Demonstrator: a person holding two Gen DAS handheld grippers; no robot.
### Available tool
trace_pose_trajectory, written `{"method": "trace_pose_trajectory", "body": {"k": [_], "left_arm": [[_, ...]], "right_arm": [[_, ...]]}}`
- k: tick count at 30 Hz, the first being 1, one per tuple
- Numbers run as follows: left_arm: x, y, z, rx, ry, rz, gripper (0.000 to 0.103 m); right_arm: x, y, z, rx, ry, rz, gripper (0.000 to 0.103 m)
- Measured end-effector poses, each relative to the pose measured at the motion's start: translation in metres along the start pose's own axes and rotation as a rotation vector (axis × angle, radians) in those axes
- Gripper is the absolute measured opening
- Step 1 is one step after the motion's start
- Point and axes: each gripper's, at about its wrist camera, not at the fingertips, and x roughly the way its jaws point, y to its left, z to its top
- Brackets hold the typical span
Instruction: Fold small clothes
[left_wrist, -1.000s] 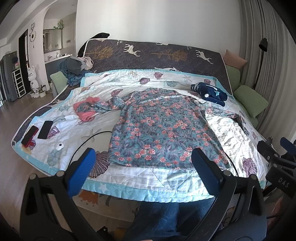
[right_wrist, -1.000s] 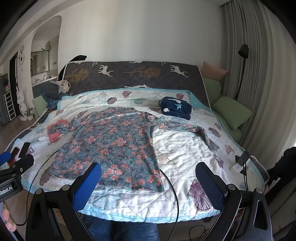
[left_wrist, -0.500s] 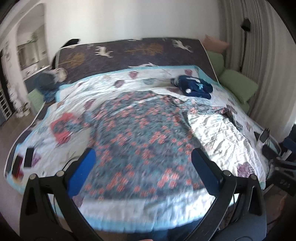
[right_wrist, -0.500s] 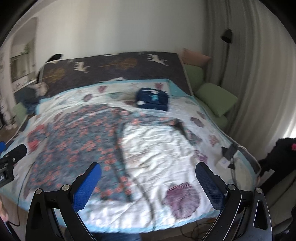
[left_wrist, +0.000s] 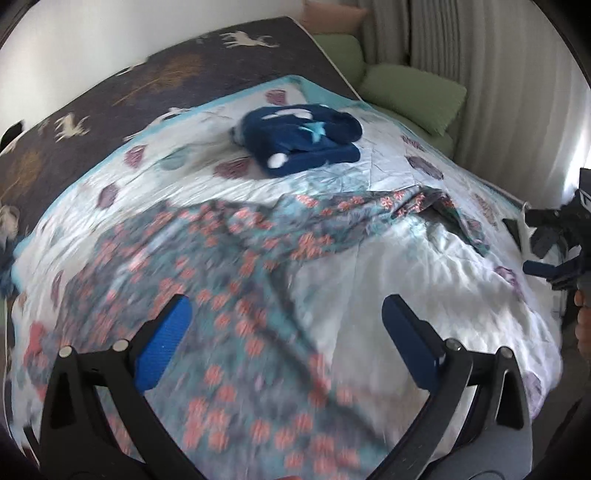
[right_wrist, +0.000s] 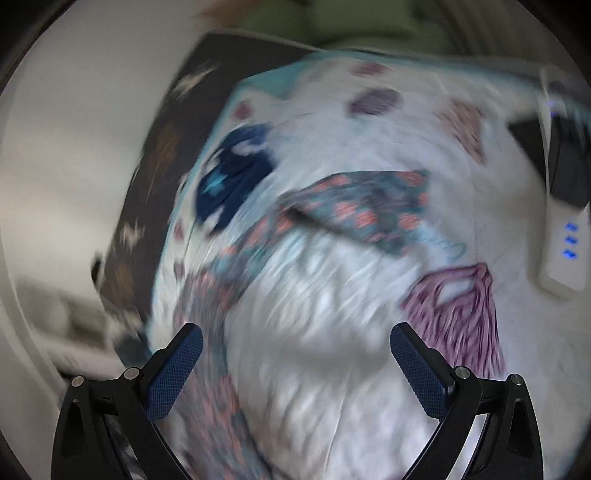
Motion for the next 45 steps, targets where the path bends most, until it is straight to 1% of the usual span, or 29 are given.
{"method": "trace_pose_trajectory", "body": {"k": [1,3,4,5,6,9,11,12,14,15,16,17,19,20,22,23,25,27,29,33,35,37,38,40,43,45], "left_arm": [[0.011,-0.004,0.004,0.016,-0.004,0.009,0.102],[0.042,-0.012,0.014,0.033,0.013,0.023,0.102],[0.053,-0.014,0.017,0.029,0.017,0.024,0.102],[0.06,-0.015,0.018,0.021,0.015,0.017,0.102],[0.065,-0.015,0.018,0.009,0.01,0.006,0.102],[0.076,-0.015,0.013,-0.017,0.015,-0.042,0.102],[0.086,-0.017,0.014,-0.015,0.032,-0.04,0.102],[0.089,-0.018,0.016,-0.014,0.035,-0.037,0.102],[0.1,-0.019,0.019,-0.012,0.041,-0.028,0.102],[0.105,-0.019,0.021,-0.013,0.045,-0.024,0.102],[0.111,-0.018,0.022,-0.018,0.046,-0.032,0.102],[0.116,-0.015,0.022,-0.028,0.054,-0.048,0.102],[0.127,-0.011,0.022,-0.06,0.087,-0.089,0.102],[0.134,-0.007,0.02,-0.09,0.116,-0.122,0.102],[0.142,-0.003,0.018,-0.127,0.146,-0.156,0.102],[0.143,-0.003,0.017,-0.134,0.152,-0.16,0.102],[0.144,-0.003,0.016,-0.138,0.155,-0.16,0.102],[0.145,-0.005,0.015,-0.122,0.155,-0.158,0.102],[0.146,-0.008,0.011,-0.096,0.148,-0.162,0.102],[0.148,-0.01,0.008,-0.075,0.133,-0.158,0.102],[0.146,-0.009,0.009,-0.084,0.135,-0.156,0.102],[0.142,-0.007,0.008,-0.111,0.128,-0.161,0.102],[0.141,-0.006,0.007,-0.118,0.126,-0.165,0.102],[0.138,-0.004,0.007,-0.138,0.121,-0.174,0.102],[0.125,0.008,0.004,-0.243,0.11,-0.221,0.102],[0.111,0.028,0.001,-0.343,0.093,-0.28,0.102]], "right_arm": [[0.009,-0.016,0.008,0.079,-0.008,0.019,0.103],[0.028,-0.046,0.02,0.254,-0.004,0.112,0.102],[0.038,-0.057,0.024,0.315,0.003,0.149,0.101],[0.049,-0.068,0.03,0.363,0.009,0.154,0.101],[0.056,-0.073,0.035,0.38,0.006,0.142,0.101],[0.059,-0.066,0.056,0.352,-0.031,0.121,0.101],[0.063,-0.064,0.07,0.359,-0.053,0.11,0.101],[0.066,-0.064,0.075,0.374,-0.05,0.104,0.096],[0.072,-0.066,0.084,0.387,-0.053,0.087,0.06],[0.074,-0.065,0.085,0.382,-0.045,0.084,0.022],[0.08,-0.068,0.086,0.384,-0.026,0.087,0.009],[0.091,-0.073,0.087,0.401,0.01,0.104,0.009],[0.096,-0.08,0.084,0.418,0.029,0.139,0.007],[0.094,-0.08,0.083,0.403,0.016,0.132,0.007],[0.085,-0.073,0.084,0.375,-0.021,0.116,0.006],[0.079,-0.066,0.087,0.357,-0.039,0.112,0.005],[0.067,-0.048,0.094,0.319,-0.06,0.123,0.005],[0.051,-0.018,0.104,0.249,-0.079,0.123,0.005],[0.037,0.021,0.115,0.148,-0.087,0.128,0.005],[0.026,0.1,0.133,0.037,-0.057,0.18,0.004],[0.023,0.144,0.132,-0.028,-0.051,0.183,0.004],[0.024,0.184,0.129,-0.093,-0.033,0.199,0.004],[0.027,0.21,0.124,-0.124,-0.013,0.212,0.004],[0.031,0.247,0.114,-0.174,0.021,0.228,0.004],[0.04,0.31,0.092,-0.283,0.058,0.243,0.004],[0.046,0.349,0.074,-0.355,0.083,0.248,0.004]]}}
